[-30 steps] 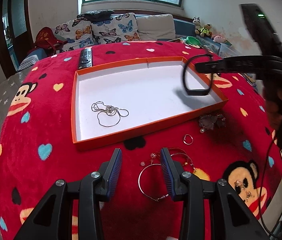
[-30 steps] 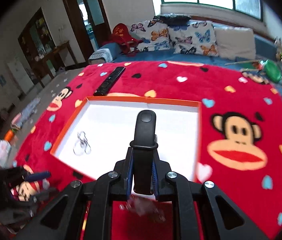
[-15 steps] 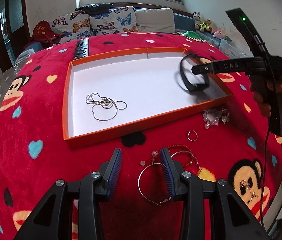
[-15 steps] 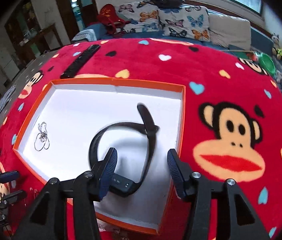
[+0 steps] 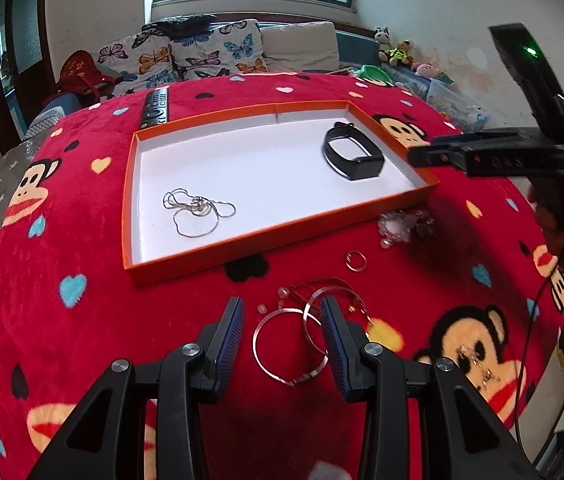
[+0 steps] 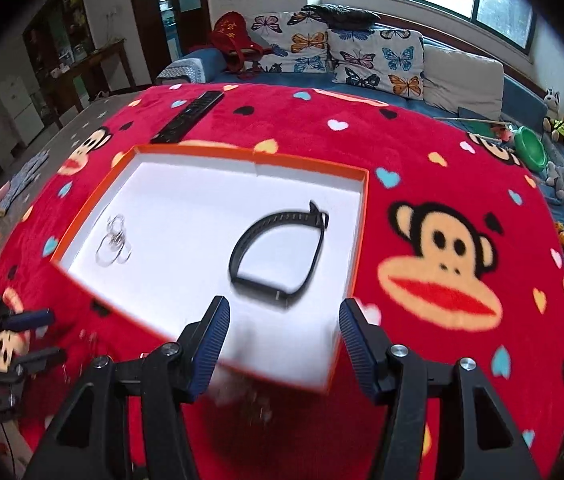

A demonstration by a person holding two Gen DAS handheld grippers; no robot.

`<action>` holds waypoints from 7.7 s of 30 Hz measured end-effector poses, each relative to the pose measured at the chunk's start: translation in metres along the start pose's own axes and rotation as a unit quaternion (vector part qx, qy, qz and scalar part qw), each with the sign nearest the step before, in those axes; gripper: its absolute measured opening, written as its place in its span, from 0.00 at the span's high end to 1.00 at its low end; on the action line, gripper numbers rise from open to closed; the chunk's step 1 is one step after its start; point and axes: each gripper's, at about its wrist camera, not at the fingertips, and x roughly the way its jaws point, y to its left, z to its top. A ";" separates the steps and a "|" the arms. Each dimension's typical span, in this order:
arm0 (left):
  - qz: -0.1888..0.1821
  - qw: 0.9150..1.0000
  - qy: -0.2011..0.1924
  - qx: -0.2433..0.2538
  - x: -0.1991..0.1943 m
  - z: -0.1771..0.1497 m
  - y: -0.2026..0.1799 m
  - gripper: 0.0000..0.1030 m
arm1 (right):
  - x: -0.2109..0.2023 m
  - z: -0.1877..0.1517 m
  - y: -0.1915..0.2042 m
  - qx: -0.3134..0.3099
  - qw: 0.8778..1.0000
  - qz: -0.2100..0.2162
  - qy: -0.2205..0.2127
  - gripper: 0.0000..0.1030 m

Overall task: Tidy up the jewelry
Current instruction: 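Move the right tool to the gold pendant necklace and grasp it, then lift the gold necklace with the right tool while the left tool grasps a silver hoop earring, then carry necklace and hoop into the orange box and open both tools, then move the right tool to the pink beaded bracelet and grasp it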

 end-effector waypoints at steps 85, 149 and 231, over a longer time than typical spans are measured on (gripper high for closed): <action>-0.021 0.995 -0.001 0.099 0.027 -0.011 -0.050 0.35 | -0.025 -0.141 0.057 -0.062 0.988 0.137 -0.020 0.87; -0.012 0.991 -0.085 0.103 -0.051 0.054 0.020 0.51 | -0.115 -0.035 0.016 0.019 0.976 0.161 -0.146 0.87; -0.029 0.999 -0.025 0.031 0.024 0.082 0.023 0.42 | -0.032 0.001 0.002 -0.002 0.999 0.042 -0.005 0.74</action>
